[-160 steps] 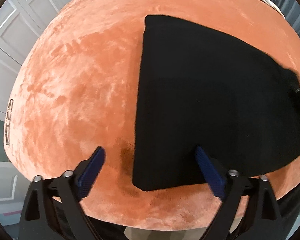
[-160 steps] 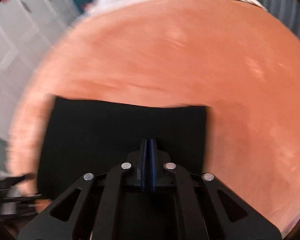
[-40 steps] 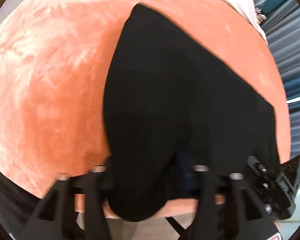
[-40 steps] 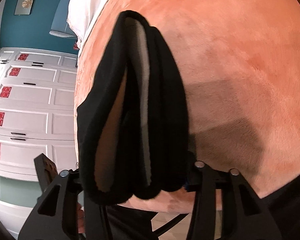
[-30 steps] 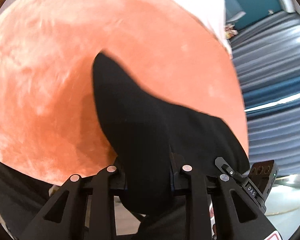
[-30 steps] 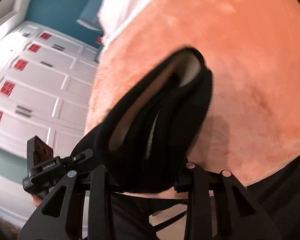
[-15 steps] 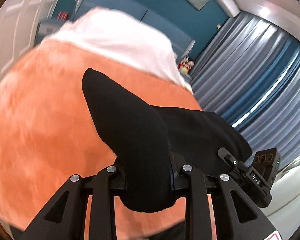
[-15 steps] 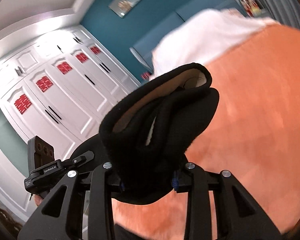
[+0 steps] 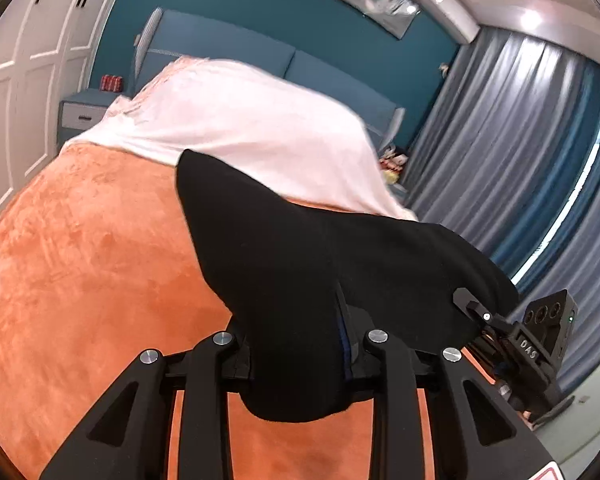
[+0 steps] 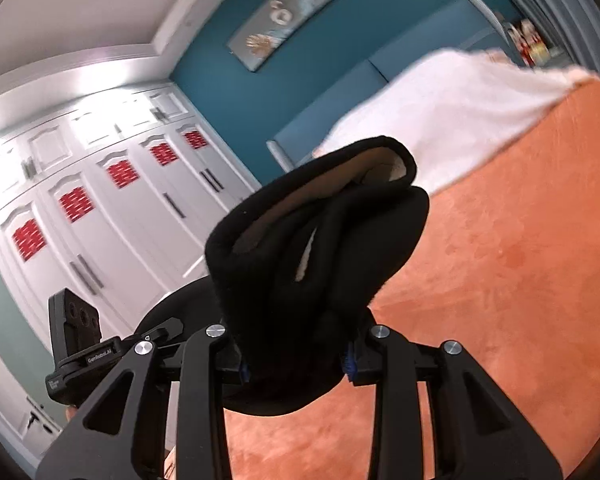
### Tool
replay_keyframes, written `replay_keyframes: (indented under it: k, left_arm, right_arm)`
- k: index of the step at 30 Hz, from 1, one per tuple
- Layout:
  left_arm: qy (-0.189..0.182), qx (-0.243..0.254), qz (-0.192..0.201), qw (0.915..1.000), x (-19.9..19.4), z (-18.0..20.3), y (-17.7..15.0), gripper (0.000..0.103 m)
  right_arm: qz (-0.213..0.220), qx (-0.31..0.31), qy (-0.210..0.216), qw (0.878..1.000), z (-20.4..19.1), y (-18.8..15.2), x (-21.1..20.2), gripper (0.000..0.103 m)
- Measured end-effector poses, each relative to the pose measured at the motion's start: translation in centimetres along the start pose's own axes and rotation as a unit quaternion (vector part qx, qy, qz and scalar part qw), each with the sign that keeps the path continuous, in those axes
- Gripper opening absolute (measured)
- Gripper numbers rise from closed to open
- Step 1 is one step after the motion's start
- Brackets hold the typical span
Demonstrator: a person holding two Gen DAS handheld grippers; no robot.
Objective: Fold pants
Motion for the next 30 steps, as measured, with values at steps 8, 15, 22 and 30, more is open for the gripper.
replay_keyframes:
  k: [8, 15, 22, 30]
  left_arm:
    - [0.106, -0.05, -0.19, 0.9747, 16.8, -11.3, -13.9, 0.039]
    - [0.137, -0.04, -0.085, 0.9861, 7.5, -12.2, -13.1, 0.045]
    - [0.168, 0.045, -0.058, 0.983, 9.5, -5.7, -5.7, 0.048]
    - [0.254, 0.074, -0.182, 0.947, 21.1, -11.0, -12.3, 0.063]
  right_arm:
    - [-0.159, 0.09, -0.164, 0.969, 17.7, -11.9, 10.3, 0.048]
    - [-0.112, 0.062, -0.218, 0.968, 17.7, -11.1, 3.1, 0.048]
    - [-0.103, -0.086, -0.184, 0.974, 8.9, -4.8, 7.5, 0.011]
    - [-0.197, -0.101, -0.284, 0.933, 18.7, -9.8, 16.1, 0.007]
Point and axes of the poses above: each gripper's, at about its wrist camera, not at the fingertips, and x roughly the way its jaws point, z to its right, y to its top, the point moved 3 cm from there along x, roughly the way its jaws point, and after that the axes turned 3 degrees about z, right-handed, at the moved point
